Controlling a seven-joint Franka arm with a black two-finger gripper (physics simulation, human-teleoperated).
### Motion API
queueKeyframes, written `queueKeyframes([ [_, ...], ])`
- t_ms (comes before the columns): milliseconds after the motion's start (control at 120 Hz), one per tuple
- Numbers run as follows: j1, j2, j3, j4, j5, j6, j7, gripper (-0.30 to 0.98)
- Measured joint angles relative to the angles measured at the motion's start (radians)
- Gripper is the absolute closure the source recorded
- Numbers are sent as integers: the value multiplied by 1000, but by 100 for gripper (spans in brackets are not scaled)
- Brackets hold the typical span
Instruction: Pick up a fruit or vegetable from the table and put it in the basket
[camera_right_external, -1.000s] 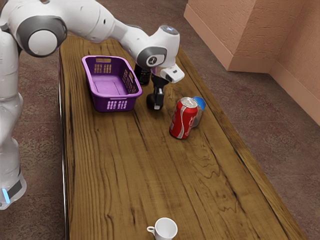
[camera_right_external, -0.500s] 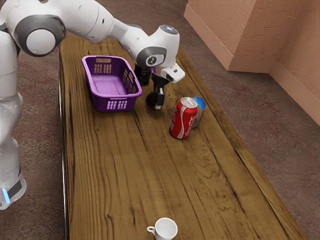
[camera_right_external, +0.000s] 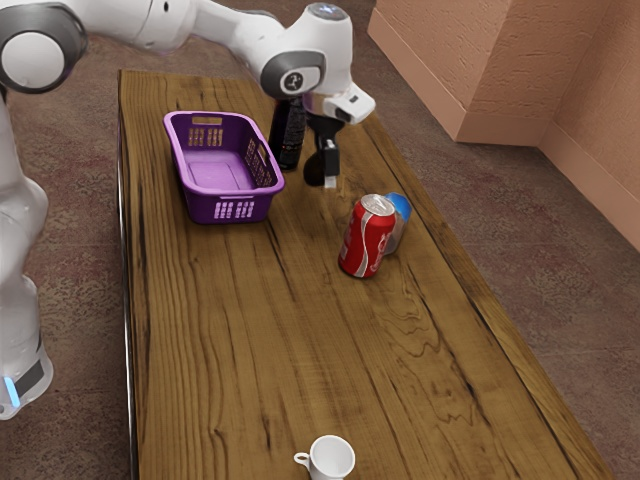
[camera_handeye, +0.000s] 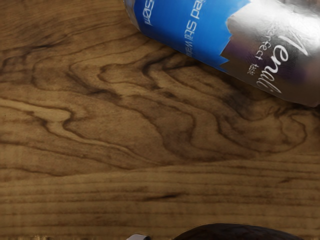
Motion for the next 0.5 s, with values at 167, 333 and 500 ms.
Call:
queueKeyframes([
  [167, 23, -66, 8, 15, 30, -26, -44, 79],
  [333, 22, -81, 64, 65, 47, -55, -69, 69],
  [500, 28, -83, 151, 99, 19, -76, -46, 52],
])
